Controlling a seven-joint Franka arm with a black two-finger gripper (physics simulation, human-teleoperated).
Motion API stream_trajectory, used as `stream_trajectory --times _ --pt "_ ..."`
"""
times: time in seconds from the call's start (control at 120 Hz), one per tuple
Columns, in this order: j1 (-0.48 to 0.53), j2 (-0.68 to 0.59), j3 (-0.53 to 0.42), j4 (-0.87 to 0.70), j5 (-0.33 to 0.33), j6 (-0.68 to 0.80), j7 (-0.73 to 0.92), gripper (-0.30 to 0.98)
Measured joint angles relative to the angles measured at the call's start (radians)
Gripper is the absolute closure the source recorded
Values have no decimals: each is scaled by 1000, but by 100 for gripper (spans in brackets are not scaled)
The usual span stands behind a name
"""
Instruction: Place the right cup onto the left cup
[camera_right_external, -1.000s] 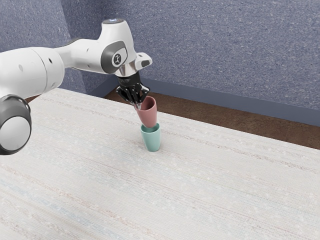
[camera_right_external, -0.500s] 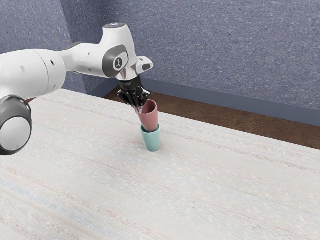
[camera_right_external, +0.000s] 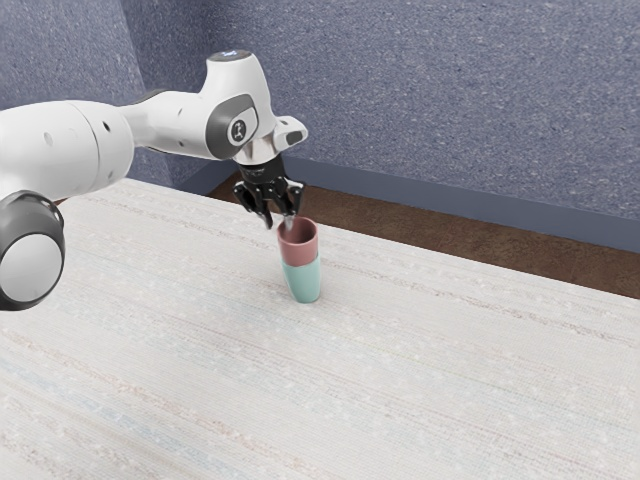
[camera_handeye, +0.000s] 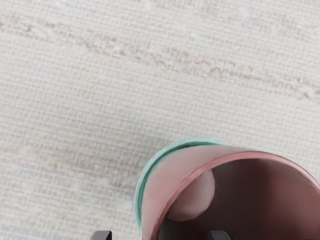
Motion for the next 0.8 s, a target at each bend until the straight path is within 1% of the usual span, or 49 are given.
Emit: stream_trajectory --times 0.092,0.2,0.4,0.567,0.633,0.717,0.8 --pt "-7 -7 -1 2 -4 1 0 39" --pt "-18 -32 -1 5 -6 -4 -1 33" --pt "-38 -141 -5 1 -3 -43 1 21" --pt "-40 -232 -12 -1 -4 -133 5 10" --pt "-40 -282 -14 -5 -4 -185 9 7" --pt "-38 -356 -26 -47 -3 -244 14 5" --pt "-42 -403 -43 -66 -1 -302 25 3"
